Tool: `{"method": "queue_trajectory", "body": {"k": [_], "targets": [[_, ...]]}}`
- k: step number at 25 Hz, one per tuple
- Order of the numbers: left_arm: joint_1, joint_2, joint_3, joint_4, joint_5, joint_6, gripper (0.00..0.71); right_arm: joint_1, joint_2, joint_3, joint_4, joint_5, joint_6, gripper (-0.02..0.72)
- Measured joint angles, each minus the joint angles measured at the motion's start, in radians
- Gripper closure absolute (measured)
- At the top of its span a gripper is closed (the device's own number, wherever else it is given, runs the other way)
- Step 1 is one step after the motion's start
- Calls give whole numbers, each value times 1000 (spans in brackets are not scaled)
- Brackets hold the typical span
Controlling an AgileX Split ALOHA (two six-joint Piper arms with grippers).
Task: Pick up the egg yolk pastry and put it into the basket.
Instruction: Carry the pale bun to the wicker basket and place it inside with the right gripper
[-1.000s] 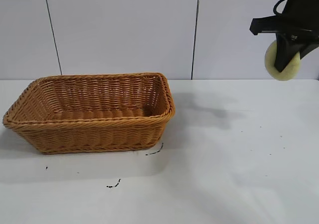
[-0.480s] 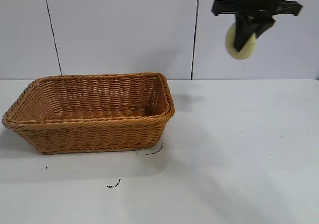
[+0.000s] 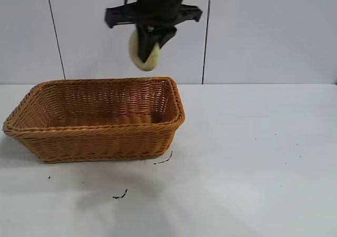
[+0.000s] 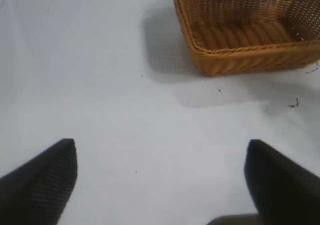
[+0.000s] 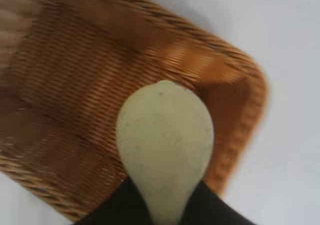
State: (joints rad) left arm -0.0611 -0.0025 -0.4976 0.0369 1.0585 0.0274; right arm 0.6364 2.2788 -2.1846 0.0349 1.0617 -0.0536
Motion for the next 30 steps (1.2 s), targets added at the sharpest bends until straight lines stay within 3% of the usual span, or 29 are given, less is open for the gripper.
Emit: {"method": "queue_trajectory", "body": {"k": [4, 8, 14, 16, 20, 21, 24, 30], "targets": [[0, 0, 0, 0, 0, 0, 17, 58, 74, -1, -13, -84, 9, 664], [0, 0, 0, 0, 0, 0, 17, 62, 165, -1, -22, -176, 70, 663], [0, 0, 0, 0, 0, 0, 17, 60, 234, -1, -22, -197, 101, 638], [0, 0, 0, 0, 0, 0, 17, 60, 229, -1, -22, -198, 101, 542], [0, 0, 0, 0, 0, 0, 17, 60, 221, -21, -35, -156, 101, 155], [0, 0, 0, 0, 0, 0, 17, 60, 219, -39, -35, -135, 101, 95], [0, 0, 0, 0, 0, 0, 17, 60, 202, -95, -66, -71, 103, 29], [0, 0, 0, 0, 0, 0, 17, 48, 138, -231, -108, 48, 126, 15]]}}
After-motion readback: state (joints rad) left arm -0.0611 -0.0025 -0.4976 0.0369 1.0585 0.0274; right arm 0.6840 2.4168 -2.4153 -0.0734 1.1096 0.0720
